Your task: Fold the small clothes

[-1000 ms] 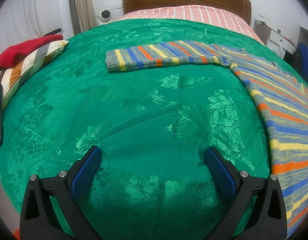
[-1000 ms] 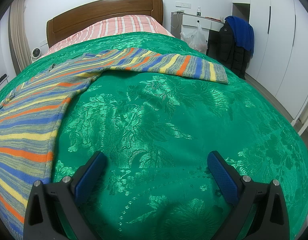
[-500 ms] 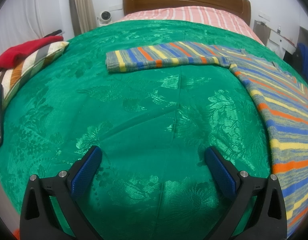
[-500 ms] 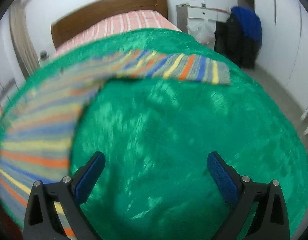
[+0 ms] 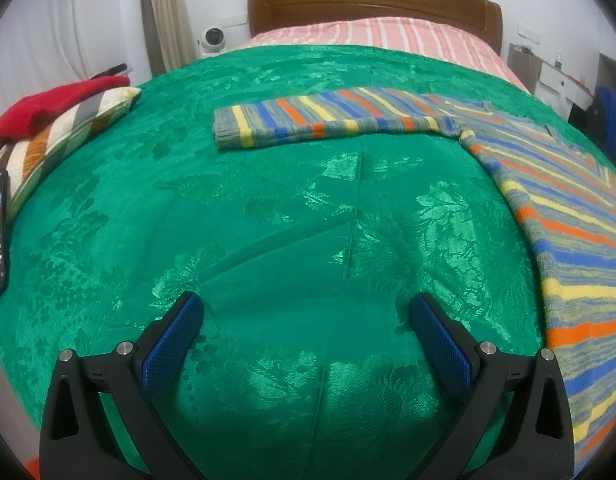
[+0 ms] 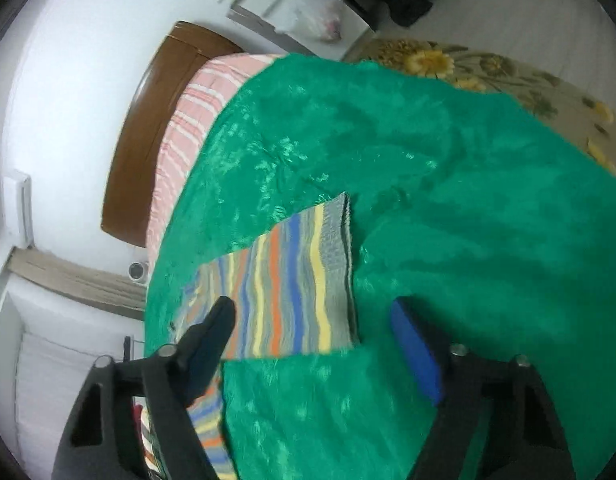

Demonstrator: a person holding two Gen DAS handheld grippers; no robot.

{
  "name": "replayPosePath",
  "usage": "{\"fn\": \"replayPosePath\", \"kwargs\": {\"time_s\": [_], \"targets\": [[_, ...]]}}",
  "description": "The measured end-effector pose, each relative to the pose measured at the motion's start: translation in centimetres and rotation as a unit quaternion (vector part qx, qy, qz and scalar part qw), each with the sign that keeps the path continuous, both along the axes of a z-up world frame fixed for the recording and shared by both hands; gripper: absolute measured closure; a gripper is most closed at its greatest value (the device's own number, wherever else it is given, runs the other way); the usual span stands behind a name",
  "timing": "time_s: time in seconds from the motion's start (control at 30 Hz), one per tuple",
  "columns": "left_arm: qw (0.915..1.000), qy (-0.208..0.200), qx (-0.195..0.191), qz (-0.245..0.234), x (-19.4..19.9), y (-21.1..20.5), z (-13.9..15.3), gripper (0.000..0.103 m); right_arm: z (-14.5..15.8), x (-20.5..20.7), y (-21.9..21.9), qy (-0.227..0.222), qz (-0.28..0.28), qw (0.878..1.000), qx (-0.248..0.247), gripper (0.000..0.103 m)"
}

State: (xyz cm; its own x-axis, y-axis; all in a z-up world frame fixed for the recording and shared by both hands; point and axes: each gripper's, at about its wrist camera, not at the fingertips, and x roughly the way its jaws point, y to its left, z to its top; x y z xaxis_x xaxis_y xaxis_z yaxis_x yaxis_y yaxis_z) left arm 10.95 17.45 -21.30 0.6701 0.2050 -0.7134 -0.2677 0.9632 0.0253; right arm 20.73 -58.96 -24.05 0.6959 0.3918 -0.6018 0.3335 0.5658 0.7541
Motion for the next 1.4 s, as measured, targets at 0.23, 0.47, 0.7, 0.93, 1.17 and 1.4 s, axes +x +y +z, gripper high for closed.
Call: {"fn": "replayPosePath", "kwargs": {"time_s": [0.23, 0.47, 0.7, 0.93, 1.17, 1.4], "targets": [[1.0, -0.006, 0.003, 0.003, -0.2, -0.1, -0.1, 0.0, -2.0, 4.0, 0.7, 0.04, -0.004, 0.998, -0.052, 0.087], [0.9999, -0.01, 0.003, 0.003, -0.2, -0.2, -0.1, 0.0, 4.6, 4.5, 3.7, -0.021, 0.015, 0.994, -0.107, 0.1], [0.9999, -0.009, 0.003, 0.003, -0.3, -0.2, -0.1, 0.0, 15.7, 10.0, 20.5, -0.142, 0.183, 0.965, -0.124, 0.1], [0.9999, -0.01, 0.003, 0.003, -0.3, -0.2, -0.1, 0.0, 13.0, 14.4, 36.3, -0.148, 0.304, 0.941, -0.029, 0.073], [0.9999, -0.01, 0.003, 0.003, -0.3, -0.2, -0.1, 0.0, 8.4, 13.0, 34.8, -0.112, 0.289, 0.951, -0.012, 0.051], [0.9999, -0.01, 0.003, 0.003, -0.3, -0.2, -0.1, 0.0, 5.4, 5.6, 25.1, -0.073, 0.235, 0.947, -0.208, 0.045]]}}
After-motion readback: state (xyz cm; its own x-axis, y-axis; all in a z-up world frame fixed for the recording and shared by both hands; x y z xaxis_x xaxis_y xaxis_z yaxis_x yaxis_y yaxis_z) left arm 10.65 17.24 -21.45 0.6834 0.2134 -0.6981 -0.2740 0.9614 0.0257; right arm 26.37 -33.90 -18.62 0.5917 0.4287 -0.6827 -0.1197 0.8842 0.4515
